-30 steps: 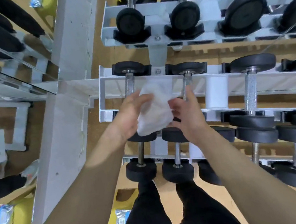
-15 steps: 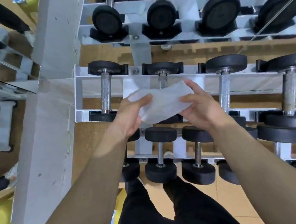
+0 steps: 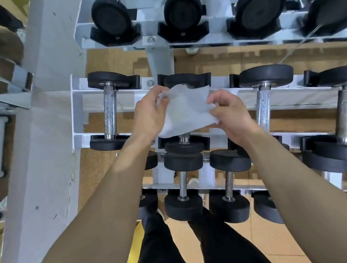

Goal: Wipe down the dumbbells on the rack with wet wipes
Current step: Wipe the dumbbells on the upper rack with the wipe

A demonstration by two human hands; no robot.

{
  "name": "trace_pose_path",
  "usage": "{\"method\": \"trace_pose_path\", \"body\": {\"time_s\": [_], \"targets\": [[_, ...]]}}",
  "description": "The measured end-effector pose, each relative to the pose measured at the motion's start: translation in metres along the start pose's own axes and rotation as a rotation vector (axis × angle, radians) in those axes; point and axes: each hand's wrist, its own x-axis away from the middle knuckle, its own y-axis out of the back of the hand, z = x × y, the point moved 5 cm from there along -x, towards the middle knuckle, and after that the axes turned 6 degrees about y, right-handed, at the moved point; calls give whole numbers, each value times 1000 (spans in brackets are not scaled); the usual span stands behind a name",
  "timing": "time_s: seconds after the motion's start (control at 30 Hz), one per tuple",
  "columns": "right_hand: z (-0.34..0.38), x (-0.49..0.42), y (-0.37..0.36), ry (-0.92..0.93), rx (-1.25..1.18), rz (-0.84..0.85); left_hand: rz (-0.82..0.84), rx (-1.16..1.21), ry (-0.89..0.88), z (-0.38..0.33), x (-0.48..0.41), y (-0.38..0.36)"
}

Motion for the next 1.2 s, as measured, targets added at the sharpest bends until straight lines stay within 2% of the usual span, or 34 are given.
{"method": "trace_pose_path", "body": {"time_s": [0.07,0.17,0.27,0.33,0.37,0.43,0.5,0.53,0.6,0.67,0.77,0.87,1.07,1.2], "targets": [[-7,-1,2,28,46,-44,-19,-29,-24,4,-9,0],[-20,-3,7,39,117,-131,-31,-42,89,16,-18,-3],[-34,-8,7,-85,184,-193,-20,-55,225,25,-18,-12],[-39,-9,7,-139,274,-251,-76,-53,302,26,-11,-13],[-39,-7,8,-119,373,-307,-148,-31,302,27,-6,-12],[-23,2,5,56,620,-451,-336,84,245,26,10,-10],[-11,8,-13,227,703,-456,-458,253,297,27,28,-16],[-11,4,-26,218,672,-381,-477,334,369,29,34,-23],[-19,-9,-52,60,555,-191,-508,439,469,31,42,-37],[-26,-22,-73,-83,389,-96,-581,462,473,30,45,-42],[-33,-41,-82,-193,204,-149,-650,434,426,27,46,-42],[-38,-57,-80,-303,-19,-151,-613,422,419,25,45,-43],[-45,-64,-79,-344,-241,-22,-589,378,420,26,43,-45],[-56,-54,-74,-267,-46,28,-562,351,428,24,42,-47]]}}
